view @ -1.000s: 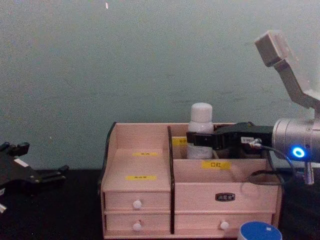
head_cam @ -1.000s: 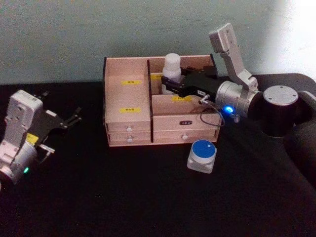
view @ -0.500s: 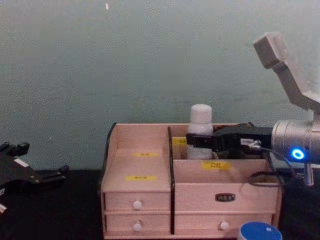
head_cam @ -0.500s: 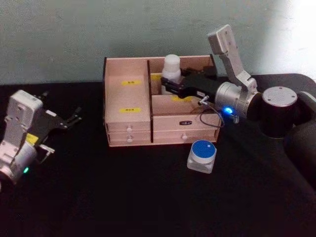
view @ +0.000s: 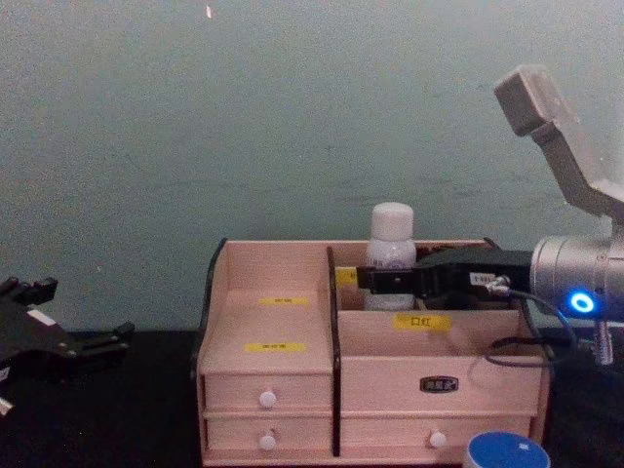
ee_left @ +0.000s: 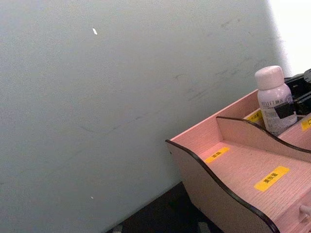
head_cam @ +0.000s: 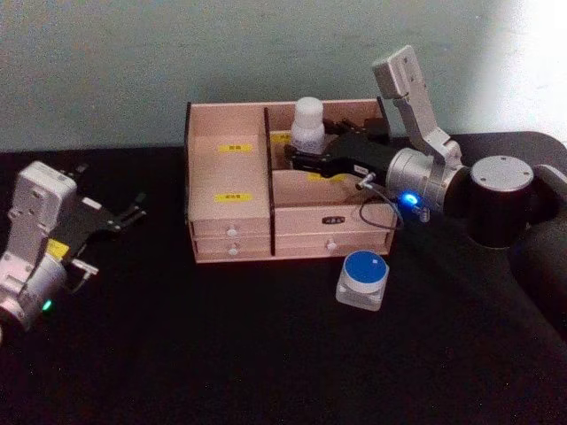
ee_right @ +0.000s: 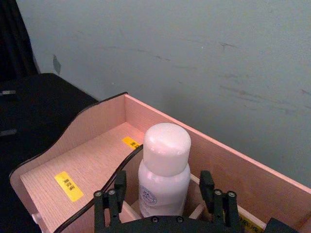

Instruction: Pick up the facial cleanser and watermelon frost from the table and place them into the tiered storage box.

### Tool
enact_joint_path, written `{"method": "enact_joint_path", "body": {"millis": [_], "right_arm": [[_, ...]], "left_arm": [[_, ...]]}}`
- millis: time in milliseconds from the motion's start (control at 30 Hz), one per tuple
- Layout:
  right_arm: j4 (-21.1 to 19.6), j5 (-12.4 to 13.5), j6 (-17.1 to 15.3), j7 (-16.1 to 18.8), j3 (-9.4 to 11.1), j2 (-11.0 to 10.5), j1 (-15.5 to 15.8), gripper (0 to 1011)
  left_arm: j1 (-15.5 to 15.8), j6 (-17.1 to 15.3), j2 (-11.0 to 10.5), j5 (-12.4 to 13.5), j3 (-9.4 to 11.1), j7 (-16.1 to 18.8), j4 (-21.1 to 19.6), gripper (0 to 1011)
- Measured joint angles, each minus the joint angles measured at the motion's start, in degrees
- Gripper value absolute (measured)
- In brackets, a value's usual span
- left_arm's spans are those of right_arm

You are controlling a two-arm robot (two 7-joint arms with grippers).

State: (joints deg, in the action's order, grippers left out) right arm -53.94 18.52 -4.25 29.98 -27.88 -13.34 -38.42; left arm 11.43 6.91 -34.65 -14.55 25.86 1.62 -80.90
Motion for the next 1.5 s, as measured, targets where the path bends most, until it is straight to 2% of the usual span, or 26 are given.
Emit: {"method": "enact_joint_path", "body": {"millis": [100, 333, 467, 633, 733, 767, 867, 1067, 1500], "right_arm": [[0.0, 0.03, 0.0, 0.01, 0.0, 0.0, -0.01, 1002], [-0.83, 0.18, 0.0, 0.05, 0.29, -0.16, 0.26, 1003], [-3.47, 0.45, -0.06, -0.03, 0.96, -0.81, 1.37, 1003], [-9.07, 1.21, -1.14, -0.21, 1.78, -2.45, 3.64, 1003], [-13.43, 1.81, -2.75, -0.34, 2.06, -4.18, 5.81, 1003], [-13.43, 1.81, -2.75, -0.34, 2.06, -4.18, 5.81, 1003], [-17.03, 2.35, -4.06, -0.36, 2.17, -5.93, 7.95, 1002], [-25.54, 3.76, -5.91, -0.58, 2.61, -10.81, 14.75, 1003], [-34.94, 4.47, -8.75, -3.28, 3.45, -17.6, 25.1, 1003]], "left_arm": [[0.0, 0.0, 0.0, 0.0, 0.0, 0.0, 0.0, 1001], [0.0, 0.0, 0.0, 0.0, 0.0, 0.0, 0.0, 1001], [0.0, 0.0, 0.0, 0.0, 0.0, 0.0, 0.0, 1001], [0.0, 0.0, 0.0, 0.0, 0.0, 0.0, 0.0, 1001], [0.0, 0.0, 0.0, 0.0, 0.0, 0.0, 0.0, 1001], [0.0, 0.0, 0.0, 0.0, 0.0, 0.0, 0.0, 1001], [0.0, 0.0, 0.0, 0.0, 0.0, 0.0, 0.0, 1001], [0.0, 0.0, 0.0, 0.0, 0.0, 0.0, 0.0, 1001], [0.0, 0.0, 0.0, 0.0, 0.0, 0.0, 0.0, 1001]]}}
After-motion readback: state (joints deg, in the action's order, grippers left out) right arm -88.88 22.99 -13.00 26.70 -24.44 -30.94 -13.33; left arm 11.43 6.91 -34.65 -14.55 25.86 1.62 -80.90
